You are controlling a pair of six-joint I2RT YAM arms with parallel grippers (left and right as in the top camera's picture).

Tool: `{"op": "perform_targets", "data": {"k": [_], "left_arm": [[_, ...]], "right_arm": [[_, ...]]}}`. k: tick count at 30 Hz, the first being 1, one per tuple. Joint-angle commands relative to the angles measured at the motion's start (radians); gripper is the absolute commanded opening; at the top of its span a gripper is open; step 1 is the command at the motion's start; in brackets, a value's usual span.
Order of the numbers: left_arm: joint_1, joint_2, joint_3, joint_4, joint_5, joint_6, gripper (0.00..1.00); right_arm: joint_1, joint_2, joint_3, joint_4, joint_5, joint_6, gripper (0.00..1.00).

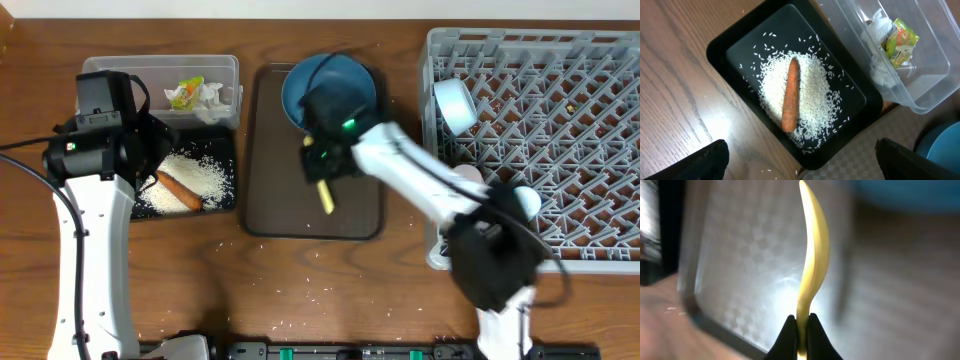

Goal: Sort waste into correct bins and load items into the dishwasher rack
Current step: 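Grasp the yellow spoon with the right gripper and lift it, then place the yellow spoon into the dish rack with the right gripper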

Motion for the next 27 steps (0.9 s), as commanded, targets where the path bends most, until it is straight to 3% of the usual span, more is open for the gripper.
{"op": "perform_targets", "data": {"k": [1,6,13,19,27], "left_arm": [[0.005,-0.001,0.016,-0.003,-0.009,0.005,0.96],[0.005,-0.001,0.016,-0.003,-0.009,0.005,0.96],[0.005,-0.001,0.016,-0.003,-0.009,0.005,0.96],[0.005,-0.001,0.016,-0.003,-0.009,0.005,0.96],[0.005,-0.001,0.016,-0.003,-0.009,0.005,0.96]], "right_arm": [[-0.115,-0.226,0.048,-0.034,0.121,-0.09,0.01],[-0.314,-0.371,0.048,-0.123,0.336,-0.079,0.01],[-0.562,-0.387,0.028,-0.231,0.312,0.027,0.01],[-0.578,-0.387,0.001,-0.216,0.36,0.0,0.01],[-0.666,-0.387,-0.071,-0.27,0.488,0.277,0.01]]}}
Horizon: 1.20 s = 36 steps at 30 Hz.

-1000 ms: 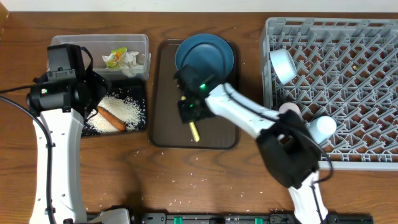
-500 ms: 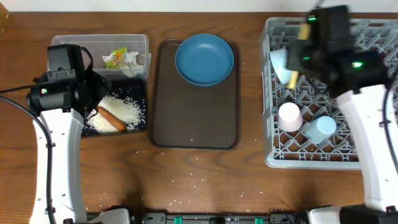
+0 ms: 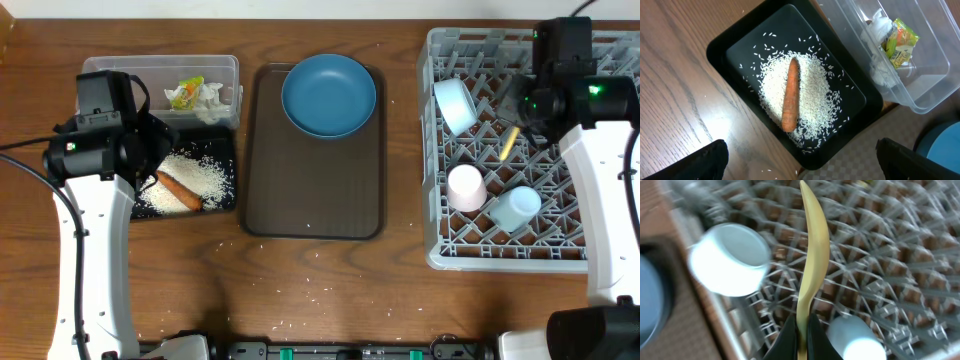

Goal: Sort waste into correct bins and load items into the dishwasher rack
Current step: 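Place the yellow spoon into the dish rack with the right gripper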

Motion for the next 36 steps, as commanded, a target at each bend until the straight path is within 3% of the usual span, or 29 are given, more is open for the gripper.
{"op": "perform_targets", "data": {"k": [1,9,18,20,21,24,29,36], "left_arm": [[0.005,-0.001,0.016,-0.003,-0.008,0.005,0.96],[0.005,-0.001,0.016,-0.003,-0.008,0.005,0.97],[0.005,-0.001,0.016,-0.003,-0.008,0.005,0.97],[0.005,-0.001,0.016,-0.003,-0.008,0.005,0.97],[0.005,-0.001,0.016,-0.003,-0.008,0.005,0.97],[0.005,-0.001,0.016,-0.003,-0.008,0.005,0.97],[0.005,-0.001,0.016,-0.003,-0.008,0.005,0.97],[0.005,-0.001,0.016,-0.003,-0.008,0.005,0.97]], "right_arm": [[-0.065,-0.007,-0.066,-0.013,0.097,0.178,0.01],[-0.204,-0.007,-0.282,0.07,0.065,0.313,0.01],[-0.229,-0.007,-0.394,0.145,0.043,0.509,0.01],[-0.229,-0.007,-0.395,0.154,0.043,0.51,0.02],[-0.229,-0.007,-0.395,0.161,0.043,0.51,0.1],[-0.229,-0.007,-0.395,0.17,0.043,0.51,0.01],[-0.229,-0.007,-0.395,0.188,0.027,0.509,0.01],[-0.229,-0.014,-0.393,0.261,-0.026,0.428,0.28]]}}
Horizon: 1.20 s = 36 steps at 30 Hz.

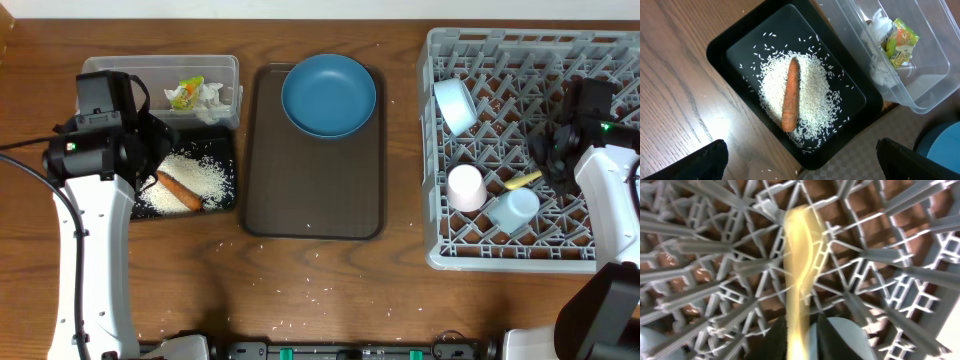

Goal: Sort waste into correct bins and load items into the dishwasher rack
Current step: 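Place the yellow spoon into the dish rack with the right gripper, then grasp the rim of the large blue bowl with the right gripper and lift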

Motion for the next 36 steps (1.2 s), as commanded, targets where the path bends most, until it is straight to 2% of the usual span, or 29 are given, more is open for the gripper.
{"op": "perform_targets", "data": {"k": [1,4,5,7,9,11,13,15,19,23,26,30,35,36], "left_arm": [[0.005,-0.001,0.016,-0.003,-0.008,0.005,0.97],[0.005,-0.001,0.016,-0.003,-0.008,0.005,0.97],[0.005,-0.001,0.016,-0.003,-0.008,0.005,0.97],[0.005,-0.001,0.016,-0.003,-0.008,0.005,0.97],[0.005,-0.001,0.016,-0.003,-0.008,0.005,0.97],[0.005,-0.001,0.016,-0.003,-0.008,0.005,0.97],[0.005,-0.001,0.016,-0.003,-0.008,0.005,0.97],[0.005,-0.001,0.016,-0.003,-0.008,0.005,0.97],[0.005,-0.001,0.016,-0.003,-0.008,0.005,0.97],[0.005,-0.001,0.016,-0.003,-0.008,0.005,0.97],[0.005,-0.001,0.016,-0.003,-0.008,0.005,0.97],[0.005,-0.001,0.016,-0.003,-0.008,0.005,0.97],[0.005,-0.001,0.016,-0.003,-0.008,0.005,0.97],[0.005,-0.001,0.016,-0.003,-0.008,0.005,0.97]], "right_arm": [[-0.005,-0.017,-0.004,0.024,-0.04,-0.061,0.31],[-0.005,-0.024,-0.004,0.048,-0.075,-0.121,0.38],[-0.005,-0.028,-0.004,0.057,-0.095,-0.164,0.43],[-0.005,-0.043,-0.004,0.092,-0.213,-0.34,0.57],[-0.004,-0.065,0.007,0.131,-0.448,-0.573,0.64],[0.007,-0.091,0.035,0.159,-0.646,-0.728,0.83],[0.035,-0.114,0.085,0.157,-0.674,-0.732,0.89],[0.088,-0.125,0.149,0.154,-0.67,-0.733,0.99],[0.256,-0.108,0.266,0.164,-0.604,-0.733,0.99],[0.463,-0.017,0.377,0.107,-0.366,-0.72,0.99],[0.564,0.096,0.458,0.062,-0.237,-0.705,0.99],[0.619,0.267,0.537,0.043,-0.184,-0.702,0.99],[0.614,0.431,0.551,0.081,-0.274,-0.626,0.99],[0.611,0.451,0.551,0.093,-0.292,-0.608,0.95]]}}
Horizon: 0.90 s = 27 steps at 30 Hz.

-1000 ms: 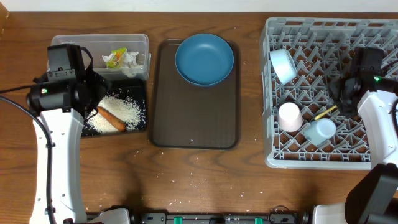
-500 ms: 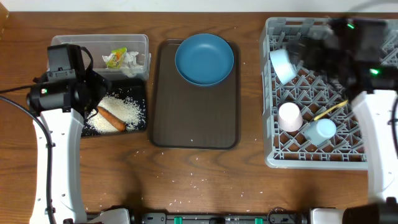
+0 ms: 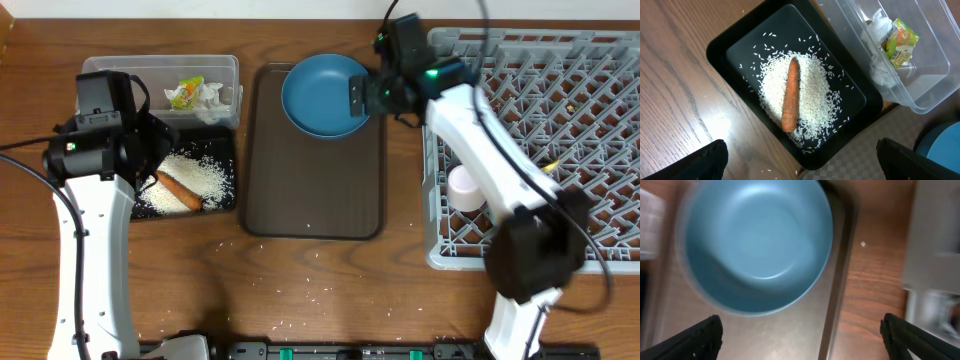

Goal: Sort waste into correct bins and load items into the dishwasher rack
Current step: 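Grasp the rim of the large blue bowl with the right gripper and lift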

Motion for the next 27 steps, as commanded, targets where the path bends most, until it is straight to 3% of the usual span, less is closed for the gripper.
{"op": "perform_targets", "data": {"k": [1,7,16,20,24,27], "left_arm": [[0.005,-0.001,0.016,-0.003,-0.008,0.005,0.97],[0.005,-0.001,0.016,-0.003,-0.008,0.005,0.97],[0.005,-0.001,0.016,-0.003,-0.008,0.005,0.97],[0.005,-0.001,0.016,-0.003,-0.008,0.005,0.97],[0.005,-0.001,0.016,-0.003,-0.008,0.005,0.97],[0.005,-0.001,0.016,-0.003,-0.008,0.005,0.97]], "right_arm": [[-0.011,0.063,0.019,0.028,-0.032,0.093,0.91],[-0.008,0.169,0.019,0.112,-0.024,0.184,0.65],[-0.008,0.271,0.019,0.142,-0.001,0.216,0.45],[-0.01,0.282,0.019,0.14,-0.001,0.216,0.19],[-0.01,0.268,0.02,0.139,-0.002,0.214,0.02],[-0.012,0.241,0.02,0.13,-0.007,0.187,0.01]]}}
